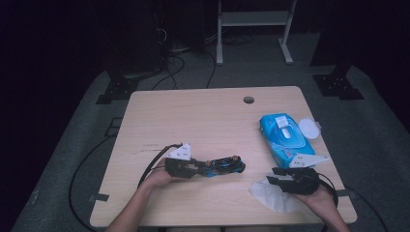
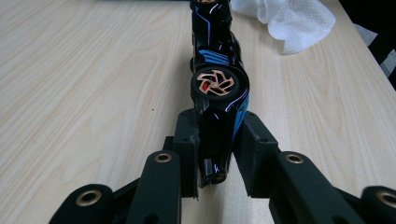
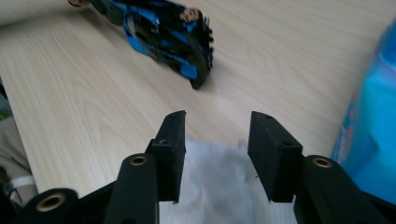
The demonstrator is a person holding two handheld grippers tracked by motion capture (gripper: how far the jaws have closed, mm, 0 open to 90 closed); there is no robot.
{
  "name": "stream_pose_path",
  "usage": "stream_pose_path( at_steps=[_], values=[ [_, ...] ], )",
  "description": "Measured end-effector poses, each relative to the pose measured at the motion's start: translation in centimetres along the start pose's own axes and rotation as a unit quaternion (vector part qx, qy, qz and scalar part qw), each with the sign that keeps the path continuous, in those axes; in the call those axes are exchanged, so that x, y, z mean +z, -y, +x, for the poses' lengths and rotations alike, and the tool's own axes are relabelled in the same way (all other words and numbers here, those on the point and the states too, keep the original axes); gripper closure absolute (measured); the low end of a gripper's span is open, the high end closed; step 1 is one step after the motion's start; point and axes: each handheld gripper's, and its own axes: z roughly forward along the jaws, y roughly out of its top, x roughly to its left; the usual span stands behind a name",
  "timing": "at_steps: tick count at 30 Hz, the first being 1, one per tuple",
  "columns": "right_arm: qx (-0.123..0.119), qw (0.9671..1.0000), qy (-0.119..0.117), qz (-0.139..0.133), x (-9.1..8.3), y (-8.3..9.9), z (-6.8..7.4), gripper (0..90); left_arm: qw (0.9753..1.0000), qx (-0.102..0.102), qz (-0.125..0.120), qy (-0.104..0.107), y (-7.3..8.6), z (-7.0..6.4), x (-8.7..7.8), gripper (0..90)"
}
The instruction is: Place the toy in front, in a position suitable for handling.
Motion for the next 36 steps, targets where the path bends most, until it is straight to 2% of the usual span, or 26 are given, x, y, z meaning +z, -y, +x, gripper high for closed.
stream_pose_path(
  at_steps=[5,6,12,16,18,22,27,28,31,36],
  values=[
    [-0.020,0.9994,-0.025,-0.009,2.3,-2.3,-0.2,49.5,0.9999,0.006,0.007,0.008,0.0,0.6,-0.3,71.2],
    [-0.026,0.9990,-0.034,-0.007,3.1,-2.9,-0.2,47.9,0.9999,0.006,0.007,0.009,0.0,0.7,-0.3,71.2],
    [-0.072,0.9961,-0.051,0.004,6.2,-5.5,-0.2,42.3,0.9997,0.012,0.011,0.020,-0.1,1.4,-0.4,71.1],
    [-0.079,0.9938,-0.074,0.026,8.4,-6.4,-0.6,38.6,0.9993,0.017,0.019,0.028,-0.2,2.0,-0.5,71.1],
    [-0.080,0.9938,-0.075,0.017,9.0,-6.5,-0.8,38.4,0.9991,0.016,0.020,0.033,-0.3,2.2,-0.5,71.1],
    [-0.076,0.9937,-0.080,0.023,9.8,-6.4,-1.2,38.3,0.9990,0.014,0.018,0.039,-0.3,2.7,-0.4,70.9],
    [-0.087,0.9927,-0.082,0.022,10.5,-6.6,-1.0,41.7,0.9988,0.014,0.016,0.044,-0.3,3.1,-0.4,70.6],
    [-0.092,0.9920,-0.081,0.030,10.7,-6.7,-0.9,42.5,0.9989,0.013,0.015,0.043,-0.3,3.2,-0.4,70.5],
    [-0.104,0.9905,-0.082,0.037,10.9,-7.1,-0.6,53.2,0.9991,0.008,0.015,0.038,-0.3,3.3,-0.4,70.1],
    [-0.132,0.9879,-0.068,0.045,11.0,-7.4,0.2,58.7,0.9995,-0.010,0.010,0.028,-0.2,3.4,-0.9,65.9]
  ],
)
